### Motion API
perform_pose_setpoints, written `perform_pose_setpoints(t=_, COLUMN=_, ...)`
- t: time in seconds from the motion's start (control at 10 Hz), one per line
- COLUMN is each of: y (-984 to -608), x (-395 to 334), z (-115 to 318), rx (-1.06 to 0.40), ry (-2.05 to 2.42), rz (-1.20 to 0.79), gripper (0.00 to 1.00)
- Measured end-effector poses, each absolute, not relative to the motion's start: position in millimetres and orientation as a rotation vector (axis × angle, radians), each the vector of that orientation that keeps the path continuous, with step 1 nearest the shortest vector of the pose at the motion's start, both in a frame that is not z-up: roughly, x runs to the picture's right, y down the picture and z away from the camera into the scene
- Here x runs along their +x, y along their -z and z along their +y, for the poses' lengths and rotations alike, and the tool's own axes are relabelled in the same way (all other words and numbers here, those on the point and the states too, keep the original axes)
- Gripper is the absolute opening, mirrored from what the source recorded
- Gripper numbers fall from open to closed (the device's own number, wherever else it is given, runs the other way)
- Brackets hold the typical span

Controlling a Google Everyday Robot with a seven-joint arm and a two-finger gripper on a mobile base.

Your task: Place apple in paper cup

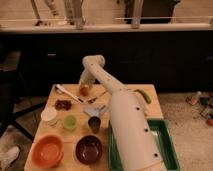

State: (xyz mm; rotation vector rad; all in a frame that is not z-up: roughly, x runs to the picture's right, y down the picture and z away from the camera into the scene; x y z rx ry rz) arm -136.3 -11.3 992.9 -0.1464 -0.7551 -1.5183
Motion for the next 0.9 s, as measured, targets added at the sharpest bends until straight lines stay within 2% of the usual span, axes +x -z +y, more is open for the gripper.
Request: perform_pose_setpoints(t=0.9, y=-969.5, x=-142.0, z=-17.8, rx=-0.103, ry=1.566, rz=-0.731, gripper=0.00)
